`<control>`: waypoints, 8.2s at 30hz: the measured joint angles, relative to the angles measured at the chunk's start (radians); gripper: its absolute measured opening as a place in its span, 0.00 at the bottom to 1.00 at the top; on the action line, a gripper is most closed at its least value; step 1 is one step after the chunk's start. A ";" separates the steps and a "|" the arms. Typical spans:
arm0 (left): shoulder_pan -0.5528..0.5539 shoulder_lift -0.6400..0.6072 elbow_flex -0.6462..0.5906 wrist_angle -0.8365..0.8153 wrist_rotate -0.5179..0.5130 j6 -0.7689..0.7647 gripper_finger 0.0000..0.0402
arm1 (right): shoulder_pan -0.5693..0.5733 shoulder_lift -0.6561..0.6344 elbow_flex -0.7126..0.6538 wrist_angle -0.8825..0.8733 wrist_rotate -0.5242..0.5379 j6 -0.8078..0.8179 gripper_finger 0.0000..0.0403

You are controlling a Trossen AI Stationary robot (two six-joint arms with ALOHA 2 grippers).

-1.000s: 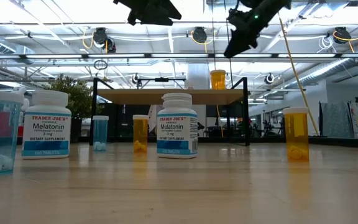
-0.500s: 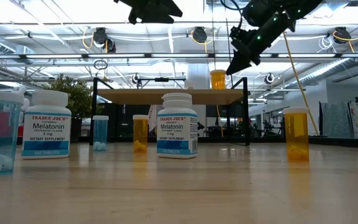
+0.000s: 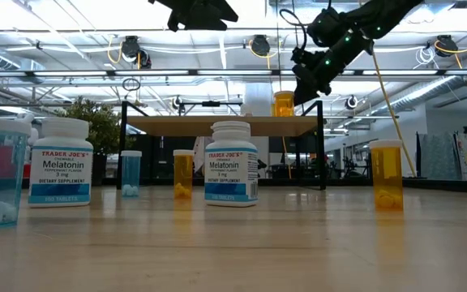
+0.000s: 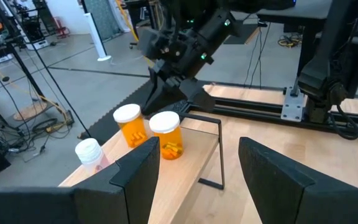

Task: Pick and place medicine bottles onto shelf by color
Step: Put the transparent pill bottle on the shelf aligned with the transparent pill bottle

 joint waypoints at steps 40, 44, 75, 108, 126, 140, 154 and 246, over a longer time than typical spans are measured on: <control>-0.179 0.000 0.000 -0.208 0.099 0.026 0.55 | 0.532 -0.435 0.000 -0.338 0.021 0.284 0.00; -0.266 0.000 0.000 -0.258 0.098 -0.027 0.55 | 0.694 -0.431 -0.020 -0.315 0.141 0.331 0.00; -0.904 0.005 0.000 -0.919 0.013 -0.943 0.54 | 0.946 -0.433 -0.225 -0.046 0.213 0.414 0.00; -1.095 0.149 0.000 -1.067 -0.054 -1.308 0.75 | 0.946 -0.433 -0.225 -0.050 0.212 0.414 0.00; -1.132 0.212 -0.021 -1.075 -0.066 -1.453 0.74 | 0.946 -0.433 -0.225 -0.050 0.212 0.413 0.00; -1.132 0.212 -0.162 -0.911 -0.081 -1.471 0.74 | 0.946 -0.433 -0.225 -0.049 0.212 0.410 0.00; -1.132 0.212 -0.241 -0.866 -0.150 -1.473 0.74 | 0.946 -0.433 -0.225 -0.050 0.212 0.406 0.00; -0.572 -0.322 -0.191 -0.518 -0.157 -0.252 0.39 | 0.908 -0.432 -0.300 0.078 0.296 0.305 0.00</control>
